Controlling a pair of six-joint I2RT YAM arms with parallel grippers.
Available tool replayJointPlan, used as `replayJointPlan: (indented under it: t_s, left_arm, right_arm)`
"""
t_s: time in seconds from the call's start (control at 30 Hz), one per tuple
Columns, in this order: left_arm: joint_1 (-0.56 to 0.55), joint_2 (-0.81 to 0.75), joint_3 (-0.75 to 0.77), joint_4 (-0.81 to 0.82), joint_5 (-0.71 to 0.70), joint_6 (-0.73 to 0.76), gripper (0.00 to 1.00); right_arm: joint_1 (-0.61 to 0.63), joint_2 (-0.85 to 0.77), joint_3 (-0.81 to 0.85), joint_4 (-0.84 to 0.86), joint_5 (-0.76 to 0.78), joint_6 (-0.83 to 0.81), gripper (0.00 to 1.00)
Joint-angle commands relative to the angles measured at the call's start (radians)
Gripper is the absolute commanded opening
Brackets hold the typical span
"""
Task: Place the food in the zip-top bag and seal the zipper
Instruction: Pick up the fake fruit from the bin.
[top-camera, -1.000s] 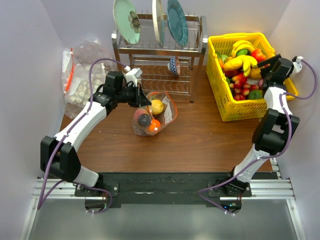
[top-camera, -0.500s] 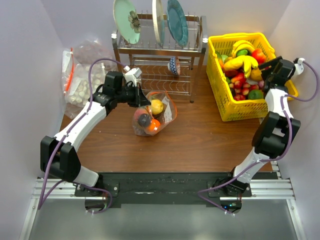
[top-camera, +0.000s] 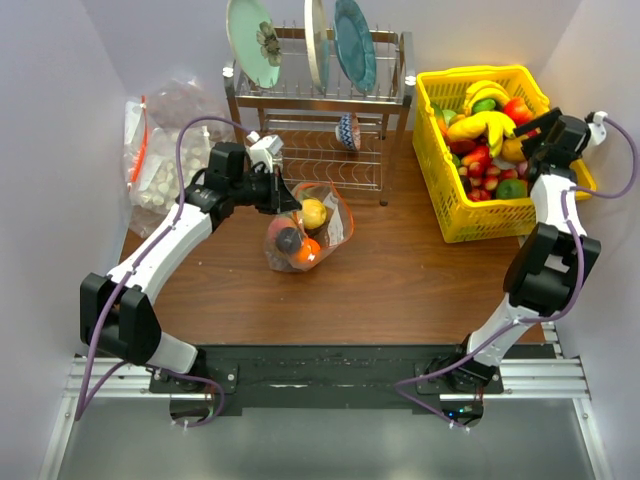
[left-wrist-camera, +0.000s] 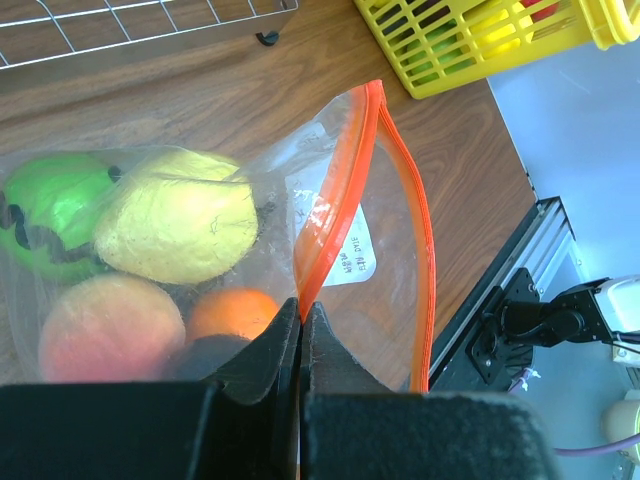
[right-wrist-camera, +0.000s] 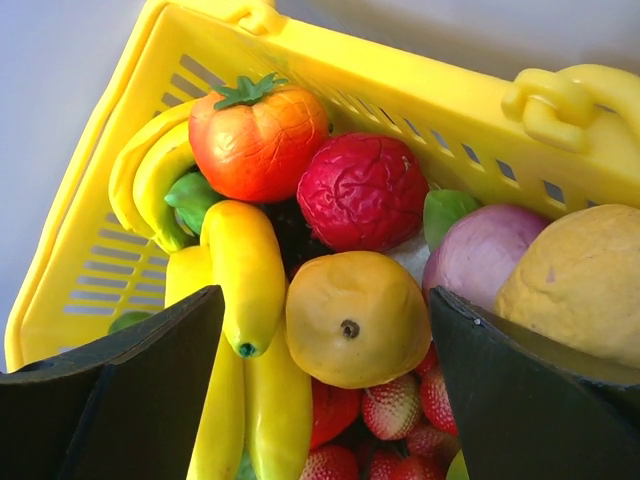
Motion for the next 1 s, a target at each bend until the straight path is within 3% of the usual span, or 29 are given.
replayJointPlan:
  t_s: [0.0, 0.13, 0.27, 0.37, 0.7, 0.97]
  left_arm:
    - [0.010, -0.038, -0.007, 0.040, 0.003, 0.014, 0.00]
    - [0.010, -0.038, -0.006, 0.039, 0.003, 0.015, 0.00]
    - [0.011, -0.038, -0.006, 0.037, 0.001, 0.015, 0.00]
    - [0.014, -0.038, -0.006, 0.037, 0.003, 0.017, 0.00]
    - [0.016, -0.037, -0.007, 0.043, 0.017, 0.011, 0.00]
    - [0.014, -0.037, -0.007, 0.046, 0.017, 0.005, 0.00]
  right_arm:
    - [-0.042, 0.079, 0.022, -0.155, 0.111, -0.023, 0.86]
    - [-0.042, 0.118, 0.056, -0.195, 0.118, -0.012, 0.72]
    - [-0.042, 0.072, 0.009, -0.167, 0.141, 0.000, 0.52]
    - [-0.042, 0.003, -0.044, -0.149, 0.152, -0.009, 0.46]
    - [-0.041, -0.340, -0.251, -0.122, 0.155, -0.045, 0.47]
    - [-0.029, -0.534, -0.338, -0.132, -0.098, -0.009, 0.46]
